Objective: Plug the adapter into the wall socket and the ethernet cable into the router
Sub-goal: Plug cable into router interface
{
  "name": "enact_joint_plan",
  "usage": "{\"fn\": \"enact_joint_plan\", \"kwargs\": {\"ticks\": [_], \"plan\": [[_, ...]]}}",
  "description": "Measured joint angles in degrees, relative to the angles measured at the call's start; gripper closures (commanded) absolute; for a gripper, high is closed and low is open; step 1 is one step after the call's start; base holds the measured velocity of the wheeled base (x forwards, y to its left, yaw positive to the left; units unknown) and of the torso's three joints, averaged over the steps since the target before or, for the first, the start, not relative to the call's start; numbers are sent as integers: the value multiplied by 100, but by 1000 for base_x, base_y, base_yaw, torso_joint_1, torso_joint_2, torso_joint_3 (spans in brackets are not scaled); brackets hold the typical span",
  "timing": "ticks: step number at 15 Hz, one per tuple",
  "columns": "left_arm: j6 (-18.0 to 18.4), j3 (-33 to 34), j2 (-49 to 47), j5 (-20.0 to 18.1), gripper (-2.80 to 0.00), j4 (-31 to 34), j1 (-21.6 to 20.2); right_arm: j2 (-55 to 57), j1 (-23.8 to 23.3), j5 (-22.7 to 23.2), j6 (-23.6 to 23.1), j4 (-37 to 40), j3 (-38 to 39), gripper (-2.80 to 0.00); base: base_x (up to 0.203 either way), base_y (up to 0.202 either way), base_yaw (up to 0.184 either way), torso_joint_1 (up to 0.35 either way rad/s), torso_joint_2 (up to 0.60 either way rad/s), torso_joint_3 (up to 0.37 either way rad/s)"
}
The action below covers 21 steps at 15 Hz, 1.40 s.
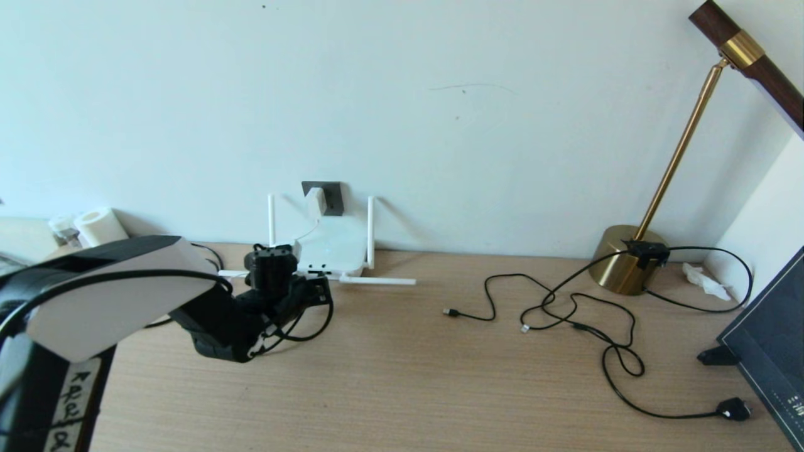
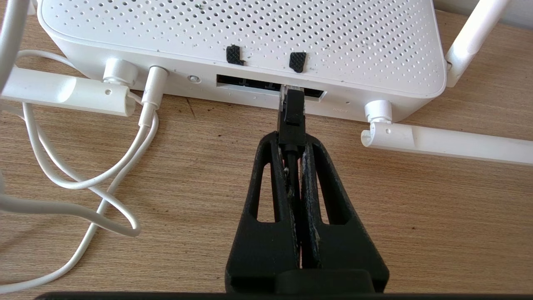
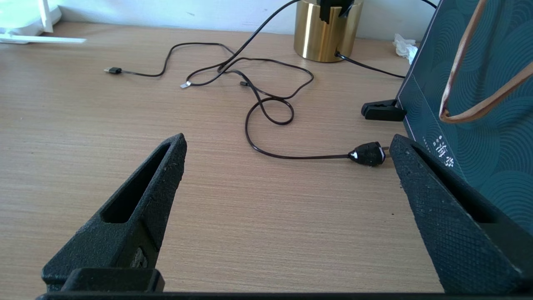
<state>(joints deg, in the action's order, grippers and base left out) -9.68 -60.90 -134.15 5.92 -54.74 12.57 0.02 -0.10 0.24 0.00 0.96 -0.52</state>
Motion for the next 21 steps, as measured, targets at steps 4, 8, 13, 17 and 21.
{"fn": "enact_joint_plan", "kwargs": {"ticks": [4,8,13,17,21], "plan": [[1,-30,-9,0,0,13,-20,0,0,-2,0,0,0,-280,0,0,0,0,0,0],[1,-73,-20,-2,0,30,-28,0,0,0,0,0,0,-280,0,0,0,0,0,0],[1,24,13,-2,0,-26,-20,0,0,-2,0,-1,0,-280,0,0,0,0,0,0],[-1,51,30,-2,0,-20,-26,0,0,-2,2,-2,0,-280,0,0,0,0,0,0],[0,16,0,0,0,4,-26,0,0,0,0,0,0,-280,0,0,0,0,0,0]]}}
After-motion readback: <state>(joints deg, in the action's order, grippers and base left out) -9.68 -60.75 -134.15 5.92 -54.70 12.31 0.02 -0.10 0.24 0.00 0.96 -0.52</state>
